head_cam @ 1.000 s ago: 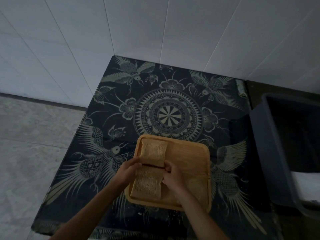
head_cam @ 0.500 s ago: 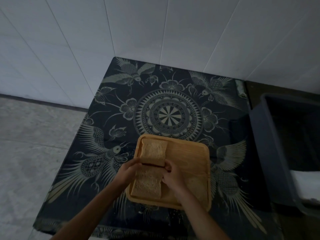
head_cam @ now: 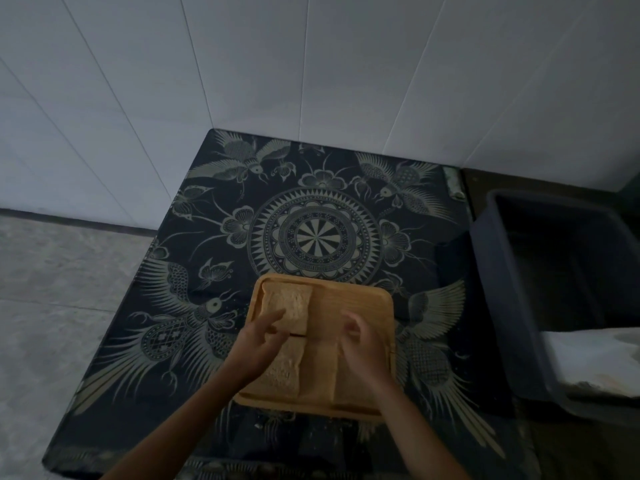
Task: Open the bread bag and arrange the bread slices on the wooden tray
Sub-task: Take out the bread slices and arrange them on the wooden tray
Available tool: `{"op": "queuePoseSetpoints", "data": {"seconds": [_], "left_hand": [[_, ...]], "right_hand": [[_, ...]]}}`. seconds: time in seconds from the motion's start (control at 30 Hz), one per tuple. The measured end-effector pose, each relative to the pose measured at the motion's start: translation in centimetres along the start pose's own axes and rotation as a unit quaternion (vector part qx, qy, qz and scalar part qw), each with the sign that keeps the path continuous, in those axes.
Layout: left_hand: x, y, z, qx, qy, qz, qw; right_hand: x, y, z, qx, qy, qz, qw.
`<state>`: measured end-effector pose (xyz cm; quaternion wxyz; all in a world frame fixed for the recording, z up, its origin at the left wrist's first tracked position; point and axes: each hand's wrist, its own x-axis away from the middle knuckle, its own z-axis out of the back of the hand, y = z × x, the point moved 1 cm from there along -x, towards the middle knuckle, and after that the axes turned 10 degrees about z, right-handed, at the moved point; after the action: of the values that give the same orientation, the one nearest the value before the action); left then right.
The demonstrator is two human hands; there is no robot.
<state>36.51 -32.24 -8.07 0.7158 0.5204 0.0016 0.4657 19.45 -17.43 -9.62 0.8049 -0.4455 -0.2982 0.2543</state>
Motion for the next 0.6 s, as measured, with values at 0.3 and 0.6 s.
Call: {"op": "queuePoseSetpoints", "data": {"seconds": [0.3,0.6], "left_hand": [[0.0,1.9,-7.5,-0.072,-0.066,0.05,0.994],[0.7,0.4,-12.4,-0.029,-0.061,0.119,0.991]], "right_hand": [[1.6,4.4,7.0,0.055,0.062,-0.06,0.995],[4.8,7.4,7.0,0.071,-0.016,-0.114,0.991]]}}
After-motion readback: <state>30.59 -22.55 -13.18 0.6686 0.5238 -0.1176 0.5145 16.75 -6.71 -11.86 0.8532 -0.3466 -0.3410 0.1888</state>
